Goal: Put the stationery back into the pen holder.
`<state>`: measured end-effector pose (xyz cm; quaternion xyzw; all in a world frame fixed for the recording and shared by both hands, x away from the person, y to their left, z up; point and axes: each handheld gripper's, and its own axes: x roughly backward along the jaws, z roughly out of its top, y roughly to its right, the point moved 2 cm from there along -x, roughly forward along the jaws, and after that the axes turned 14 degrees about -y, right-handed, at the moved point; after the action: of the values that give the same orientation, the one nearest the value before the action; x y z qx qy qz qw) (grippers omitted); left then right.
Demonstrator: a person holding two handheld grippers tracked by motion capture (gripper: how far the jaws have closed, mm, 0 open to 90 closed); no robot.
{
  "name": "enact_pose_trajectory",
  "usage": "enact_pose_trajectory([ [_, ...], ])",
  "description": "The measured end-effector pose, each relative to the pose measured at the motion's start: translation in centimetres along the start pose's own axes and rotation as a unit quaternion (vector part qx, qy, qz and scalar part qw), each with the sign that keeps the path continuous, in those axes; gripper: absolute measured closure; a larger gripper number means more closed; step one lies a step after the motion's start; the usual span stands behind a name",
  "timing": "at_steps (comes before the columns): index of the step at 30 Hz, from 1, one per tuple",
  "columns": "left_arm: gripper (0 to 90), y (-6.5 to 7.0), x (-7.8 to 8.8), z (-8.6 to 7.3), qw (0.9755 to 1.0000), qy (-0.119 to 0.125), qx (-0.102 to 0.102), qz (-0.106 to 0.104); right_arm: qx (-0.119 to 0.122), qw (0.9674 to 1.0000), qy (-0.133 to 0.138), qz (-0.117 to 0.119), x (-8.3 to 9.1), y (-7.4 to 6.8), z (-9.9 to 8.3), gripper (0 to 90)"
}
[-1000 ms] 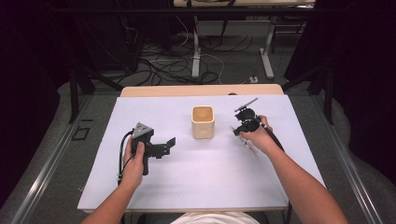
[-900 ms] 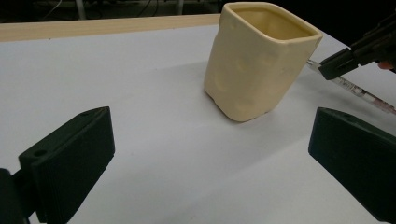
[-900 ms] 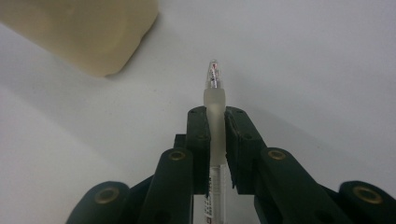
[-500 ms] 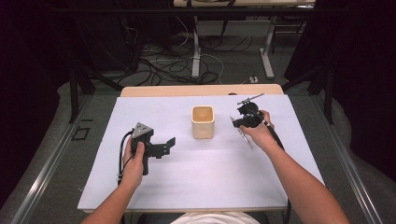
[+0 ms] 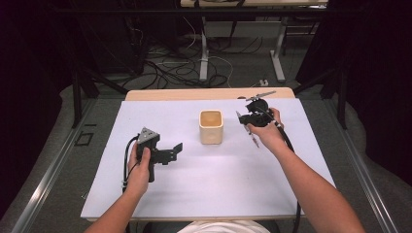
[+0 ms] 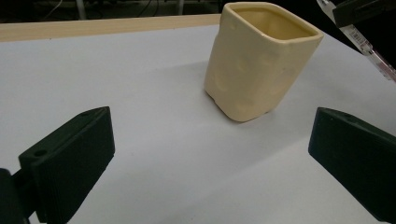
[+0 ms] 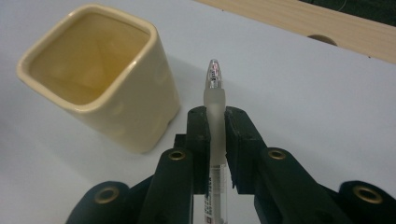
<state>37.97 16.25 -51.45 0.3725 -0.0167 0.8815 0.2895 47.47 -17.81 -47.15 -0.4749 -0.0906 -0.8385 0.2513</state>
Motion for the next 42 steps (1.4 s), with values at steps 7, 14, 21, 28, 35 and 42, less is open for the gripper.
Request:
enact_pose_trajectory([
  [7,0.1,0.0,0.0,0.0,1.0,0.0,0.0,0.0,0.008,0.9999,0.011,0.009,0.6,-0.7,1.1,80.8],
  [14,0.2,0.0,0.0,0.0,1.0,0.001,0.0,0.0,0.014,0.9994,0.026,0.017,1.3,-1.8,2.3,80.8],
  [21,0.2,-0.1,0.0,0.0,1.0,0.001,-0.001,0.0,0.023,0.9981,0.052,0.025,1.7,-2.8,3.2,80.8],
  [28,0.2,0.0,0.0,0.0,1.0,0.0,0.001,-0.001,0.026,0.9958,0.083,0.029,2.1,-3.4,3.5,80.8],
  [35,0.2,-0.1,0.0,0.0,1.0,0.001,0.001,-0.002,0.028,0.9938,0.102,0.034,2.4,-4.1,4.0,80.8],
  [42,0.2,-0.1,0.1,0.0,1.0,0.004,0.003,-0.004,0.038,0.9933,0.102,0.038,2.1,-5.2,5.1,80.8],
])
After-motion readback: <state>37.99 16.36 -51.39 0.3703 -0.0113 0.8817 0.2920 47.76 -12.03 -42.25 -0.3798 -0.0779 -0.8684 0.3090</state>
